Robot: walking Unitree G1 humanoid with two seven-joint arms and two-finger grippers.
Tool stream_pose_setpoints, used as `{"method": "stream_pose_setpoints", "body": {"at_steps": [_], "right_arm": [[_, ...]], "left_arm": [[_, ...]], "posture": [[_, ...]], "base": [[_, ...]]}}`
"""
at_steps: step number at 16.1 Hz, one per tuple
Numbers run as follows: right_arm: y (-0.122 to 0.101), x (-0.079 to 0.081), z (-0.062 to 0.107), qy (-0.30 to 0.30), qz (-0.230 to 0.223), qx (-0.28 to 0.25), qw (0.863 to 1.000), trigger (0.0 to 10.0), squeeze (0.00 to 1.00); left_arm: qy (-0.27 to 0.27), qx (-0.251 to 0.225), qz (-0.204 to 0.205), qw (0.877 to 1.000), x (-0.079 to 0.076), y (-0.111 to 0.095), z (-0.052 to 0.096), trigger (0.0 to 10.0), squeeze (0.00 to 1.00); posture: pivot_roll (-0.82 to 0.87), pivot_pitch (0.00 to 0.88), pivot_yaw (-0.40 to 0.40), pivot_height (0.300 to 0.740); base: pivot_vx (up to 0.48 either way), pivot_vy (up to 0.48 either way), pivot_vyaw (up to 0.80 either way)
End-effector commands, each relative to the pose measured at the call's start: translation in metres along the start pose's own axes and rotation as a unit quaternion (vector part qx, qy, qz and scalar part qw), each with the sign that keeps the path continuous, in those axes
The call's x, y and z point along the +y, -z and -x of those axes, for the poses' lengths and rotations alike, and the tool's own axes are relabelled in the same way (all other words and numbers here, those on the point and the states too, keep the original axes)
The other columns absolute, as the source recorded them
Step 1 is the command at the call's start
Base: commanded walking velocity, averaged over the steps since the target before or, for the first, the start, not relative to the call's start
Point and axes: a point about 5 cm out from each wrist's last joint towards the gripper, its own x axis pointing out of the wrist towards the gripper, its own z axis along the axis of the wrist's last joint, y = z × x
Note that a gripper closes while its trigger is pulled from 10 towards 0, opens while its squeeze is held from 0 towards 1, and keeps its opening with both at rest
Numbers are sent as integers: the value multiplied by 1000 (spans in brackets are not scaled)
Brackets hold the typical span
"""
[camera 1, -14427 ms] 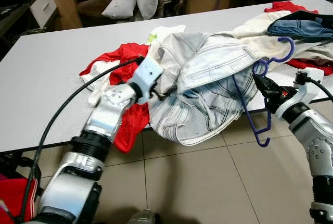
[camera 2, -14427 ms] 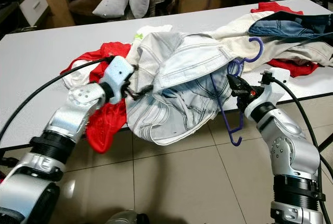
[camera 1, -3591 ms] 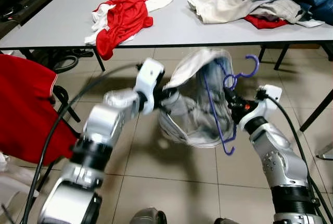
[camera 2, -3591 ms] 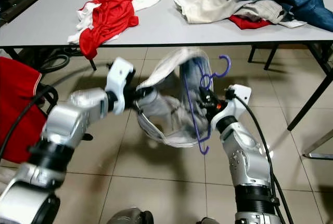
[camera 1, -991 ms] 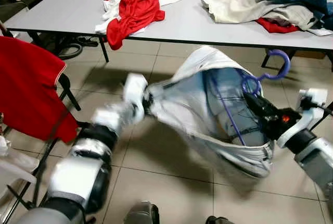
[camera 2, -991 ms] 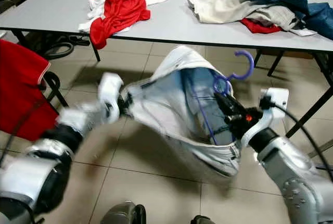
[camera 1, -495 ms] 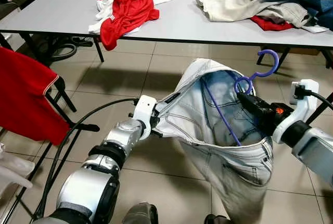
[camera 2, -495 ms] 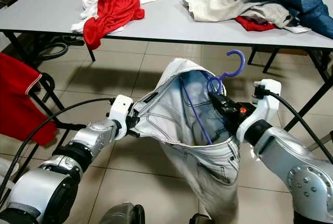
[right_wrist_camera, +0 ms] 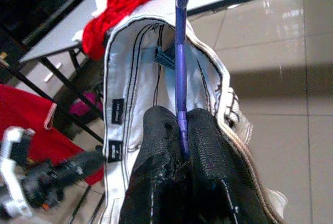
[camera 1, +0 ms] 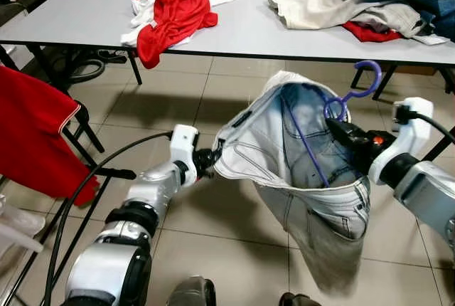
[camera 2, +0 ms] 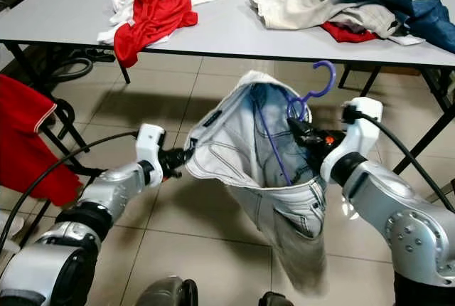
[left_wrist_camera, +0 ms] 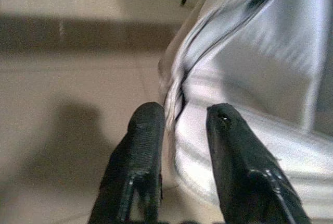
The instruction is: Hang hanger
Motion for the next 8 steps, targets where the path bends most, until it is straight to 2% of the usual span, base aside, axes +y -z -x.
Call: {"method": "stream_pose_setpoints", "body": {"at_steps": [1,4,5,6,7,8], "right_arm": [[-10,2,0,-3,17,-18,1000,10000,0],[-4,4,-7,7,37,-11,999,10000,0],[-4,4,-9,10,45,-18,999,10000,0],[4,-2,-13,35,57,-21,998,10000,0],[14,-7,-17,57,91,-12,994,10000,0],[27,-10,-19,76,113,2,991,10000,0]], "left_arm": [[19,-20,8,1000,-1,-7,2,10000,1000],[58,-50,14,997,-5,-21,4,10000,1000],[55,-63,9,996,-6,-27,4,10000,1000],[43,-90,1,995,-6,-41,9,10000,1000],[29,-112,-10,993,-8,-52,15,10000,212],[17,-142,-32,989,-14,-59,23,10000,0]], "posture": [[16,50,34,740],[11,45,57,740],[11,45,57,740],[11,37,79,740],[16,33,83,740],[20,32,84,740]], "base": [[0,0,0],[0,0,0],[0,0,0],[0,0,0],[0,0,0],[0,0,800]]}}
